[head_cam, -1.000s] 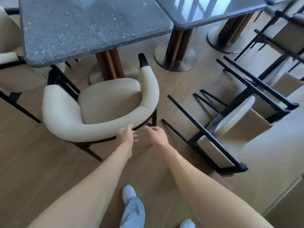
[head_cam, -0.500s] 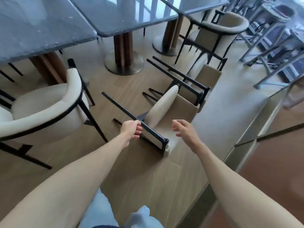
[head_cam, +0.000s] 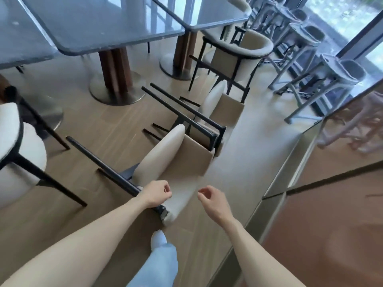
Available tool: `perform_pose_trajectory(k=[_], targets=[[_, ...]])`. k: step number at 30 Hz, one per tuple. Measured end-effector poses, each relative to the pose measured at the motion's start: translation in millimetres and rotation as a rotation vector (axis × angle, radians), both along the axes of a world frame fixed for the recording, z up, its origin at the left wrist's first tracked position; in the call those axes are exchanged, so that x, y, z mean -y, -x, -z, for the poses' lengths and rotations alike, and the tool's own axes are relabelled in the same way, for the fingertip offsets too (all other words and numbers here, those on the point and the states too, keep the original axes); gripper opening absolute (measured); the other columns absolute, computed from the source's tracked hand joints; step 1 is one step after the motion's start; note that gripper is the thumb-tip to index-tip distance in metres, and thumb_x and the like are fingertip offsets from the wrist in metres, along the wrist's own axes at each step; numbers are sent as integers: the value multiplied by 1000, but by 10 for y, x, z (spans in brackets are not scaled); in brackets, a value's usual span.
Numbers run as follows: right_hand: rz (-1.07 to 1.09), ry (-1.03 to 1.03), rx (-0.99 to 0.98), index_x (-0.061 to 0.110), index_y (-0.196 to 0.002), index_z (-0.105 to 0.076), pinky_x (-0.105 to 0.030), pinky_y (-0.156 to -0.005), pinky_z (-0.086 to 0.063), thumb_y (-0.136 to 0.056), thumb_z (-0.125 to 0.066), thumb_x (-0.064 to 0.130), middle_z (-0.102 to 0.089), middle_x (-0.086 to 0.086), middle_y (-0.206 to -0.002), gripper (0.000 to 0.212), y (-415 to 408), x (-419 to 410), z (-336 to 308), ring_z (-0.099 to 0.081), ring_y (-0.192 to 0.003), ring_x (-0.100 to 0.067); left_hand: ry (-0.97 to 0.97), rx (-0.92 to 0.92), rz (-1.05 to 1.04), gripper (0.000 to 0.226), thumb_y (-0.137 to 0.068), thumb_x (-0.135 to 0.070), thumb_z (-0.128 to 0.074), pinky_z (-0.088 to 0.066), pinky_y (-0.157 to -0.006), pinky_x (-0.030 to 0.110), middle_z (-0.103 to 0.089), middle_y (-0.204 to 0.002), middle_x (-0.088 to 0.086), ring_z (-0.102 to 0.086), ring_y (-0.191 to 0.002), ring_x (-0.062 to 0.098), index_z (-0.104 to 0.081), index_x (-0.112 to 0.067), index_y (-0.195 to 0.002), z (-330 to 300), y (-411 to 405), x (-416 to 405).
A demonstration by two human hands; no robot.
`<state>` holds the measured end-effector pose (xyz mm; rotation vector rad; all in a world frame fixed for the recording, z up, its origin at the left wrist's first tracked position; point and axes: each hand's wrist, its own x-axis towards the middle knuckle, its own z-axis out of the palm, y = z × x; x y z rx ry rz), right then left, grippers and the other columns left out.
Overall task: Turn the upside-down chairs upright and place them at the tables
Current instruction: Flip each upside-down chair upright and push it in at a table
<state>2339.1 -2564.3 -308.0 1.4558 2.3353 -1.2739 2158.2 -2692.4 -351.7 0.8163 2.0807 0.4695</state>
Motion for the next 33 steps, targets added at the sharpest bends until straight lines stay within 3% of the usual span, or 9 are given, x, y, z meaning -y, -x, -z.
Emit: perform_pose_trajectory(k=[2,6,11,15,21,23,26,30,33], targets=[[-49,-11,119,23,-103,-73,-24,-81,-47,-89,-63,33,-71,10,-92,21,-110,-360,88,-68,-94,-12,140,-7,-12,11,-91,-28,-57,-48,-88,35,-71,-91,2,-67,-97,26,-61,-20,-85,201,114,-117],[-168,-10,321,17,-104,-74,-26,-84,-49,-89,-60,28,-75,-3,-103,24,-174,-1118,148,-69,-100,-21,198,170,-131,14,-93,-18,-53,-50,-61,29,-77,-93,19,-73,-77,31,-59,-10,-82,341,154,-454],[-298,77,306,16,-84,-75,-36,-79,-59,-84,-59,21,-78,-4,-81,17,437,-1790,256,-74,-78,-20,104,277,-292,13,-94,-15,-53,-50,-57,29,-74,-88,14,-64,-64,20,-62,-11,-85,324,309,-961],[-502,210,200,21,-82,-70,-35,-72,-60,-78,-58,27,-74,4,-65,14,1079,-2080,553,-69,-57,-10,1,306,-685,15,-100,-16,-55,-48,-51,24,-71,-84,13,-61,-63,20,-63,-6,-92,441,604,-1208],[-842,256,306,19,-70,-68,-35,-69,-59,-81,-56,23,-73,3,-62,17,1643,-2612,1466,-67,-58,-11,-29,322,-1378,17,-98,-8,-55,-42,-41,22,-64,-70,14,-55,-48,19,-60,-6,-82,1229,222,-1525],[-874,258,411,10,-70,-71,-38,-67,-61,-82,-54,17,-71,0,-61,22,1654,-2777,1737,-64,-57,-16,21,508,-1617,19,-98,-7,-53,-39,-36,20,-60,-64,15,-52,-43,21,-56,-6,-79,1551,-206,-1696],[-865,266,482,2,-82,-74,-43,-75,-61,-85,-52,11,-76,-13,-78,24,1638,-2870,2067,-66,-67,-24,49,712,-1803,17,-94,-6,-57,-40,-36,20,-61,-59,9,-54,-45,22,-60,-5,-77,1953,-735,-1957],[-903,308,530,11,-93,-71,-41,-79,-61,-88,-53,15,-76,-7,-81,19,1614,-2862,2539,-71,-75,-27,-33,769,-2050,17,-96,-6,-59,-49,-35,23,-61,-72,9,-58,-55,20,-60,-7,-80,2372,-941,-2288],[-856,319,534,16,-91,-66,-43,-81,-60,-88,-55,18,-76,-7,-84,12,1528,-2846,3016,-73,-80,-29,-162,865,-2157,14,-98,-12,-62,-57,-49,32,-61,-82,10,-60,-66,22,-59,-8,-85,2742,-866,-2469]])
